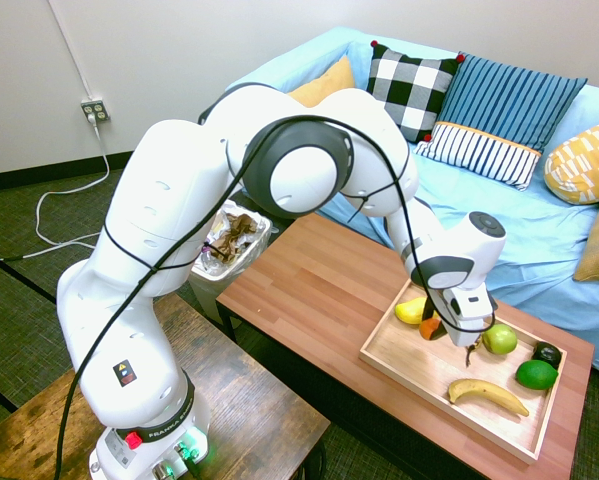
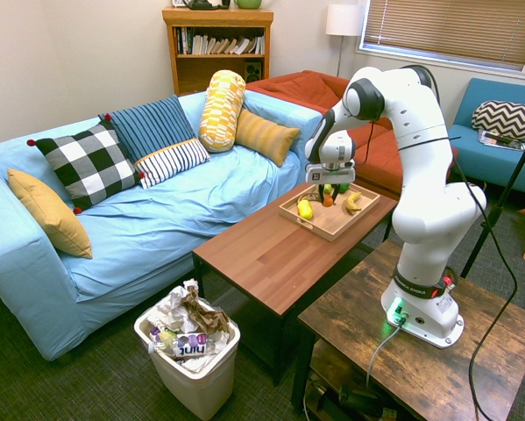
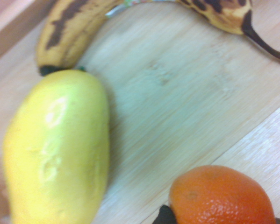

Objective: Put the tangerine in the tray

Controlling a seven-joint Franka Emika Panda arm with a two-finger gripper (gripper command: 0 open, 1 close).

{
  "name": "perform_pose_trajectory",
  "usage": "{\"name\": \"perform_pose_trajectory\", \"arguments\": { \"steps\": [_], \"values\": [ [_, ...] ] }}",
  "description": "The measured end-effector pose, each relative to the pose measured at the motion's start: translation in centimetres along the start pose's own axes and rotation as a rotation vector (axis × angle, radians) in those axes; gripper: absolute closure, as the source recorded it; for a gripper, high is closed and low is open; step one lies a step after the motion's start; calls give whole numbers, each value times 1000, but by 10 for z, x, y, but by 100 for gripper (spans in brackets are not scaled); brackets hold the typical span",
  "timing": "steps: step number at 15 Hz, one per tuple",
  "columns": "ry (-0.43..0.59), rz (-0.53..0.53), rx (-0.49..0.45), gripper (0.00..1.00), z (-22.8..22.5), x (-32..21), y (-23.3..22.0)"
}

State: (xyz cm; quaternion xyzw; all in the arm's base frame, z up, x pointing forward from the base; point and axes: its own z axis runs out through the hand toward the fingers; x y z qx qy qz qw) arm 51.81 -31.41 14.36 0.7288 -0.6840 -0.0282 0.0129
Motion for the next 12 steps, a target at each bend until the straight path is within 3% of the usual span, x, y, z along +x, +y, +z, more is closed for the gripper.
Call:
{"name": "perform_pose_trajectory", "arguments": {
  "steps": [4, 5, 12],
  "values": [
    [-20, 17, -28, 100, 34, 9, 3],
    [-23, 12, -31, 0, 38, 10, 4],
    [-40, -24, -15, 0, 39, 16, 7]
  ]
}}
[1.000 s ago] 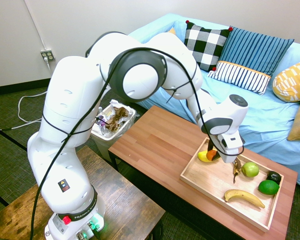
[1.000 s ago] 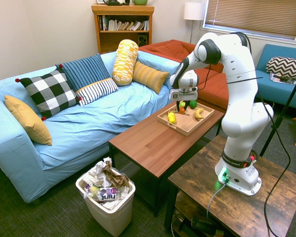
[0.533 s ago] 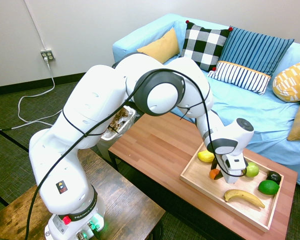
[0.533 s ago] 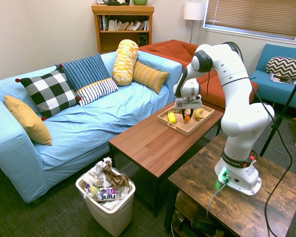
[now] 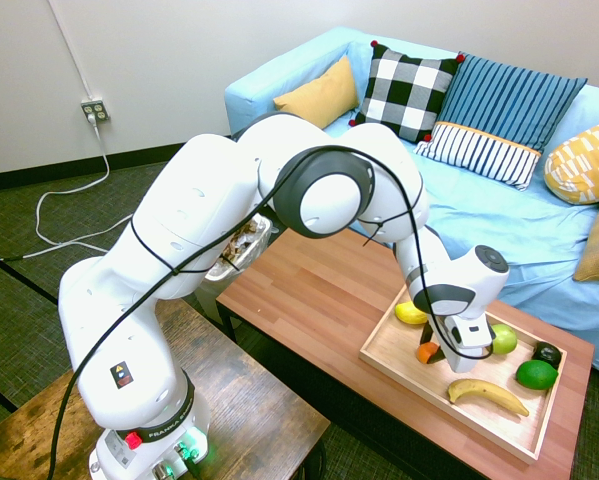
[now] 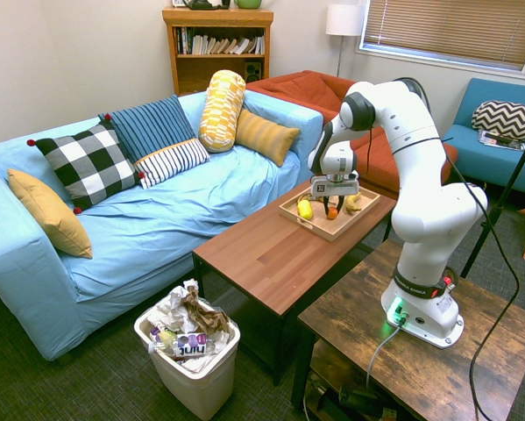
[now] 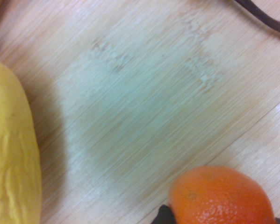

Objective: Put the tangerine in the tray

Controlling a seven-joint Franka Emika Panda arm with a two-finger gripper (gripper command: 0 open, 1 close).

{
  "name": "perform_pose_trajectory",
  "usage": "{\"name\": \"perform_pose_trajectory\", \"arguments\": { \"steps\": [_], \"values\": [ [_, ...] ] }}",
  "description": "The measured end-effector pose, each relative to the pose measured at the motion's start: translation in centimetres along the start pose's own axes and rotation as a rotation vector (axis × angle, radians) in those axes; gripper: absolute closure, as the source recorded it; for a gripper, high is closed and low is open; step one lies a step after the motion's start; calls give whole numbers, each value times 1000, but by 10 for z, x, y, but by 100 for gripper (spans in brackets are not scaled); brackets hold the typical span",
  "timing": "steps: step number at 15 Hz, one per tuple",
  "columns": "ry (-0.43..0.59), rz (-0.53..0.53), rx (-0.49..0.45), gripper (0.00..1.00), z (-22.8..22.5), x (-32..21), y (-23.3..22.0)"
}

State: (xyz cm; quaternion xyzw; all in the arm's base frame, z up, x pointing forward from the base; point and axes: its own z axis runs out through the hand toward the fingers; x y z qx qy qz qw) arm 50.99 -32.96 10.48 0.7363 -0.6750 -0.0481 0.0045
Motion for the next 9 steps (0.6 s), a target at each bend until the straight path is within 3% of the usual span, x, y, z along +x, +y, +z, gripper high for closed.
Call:
{"name": "perform_pose_trajectory", "arguments": {
  "steps": [4, 9],
  "values": [
    [3, -24, 2, 0, -2, 5, 3],
    [27, -46, 49, 0, -46, 11, 12]
  ]
}}
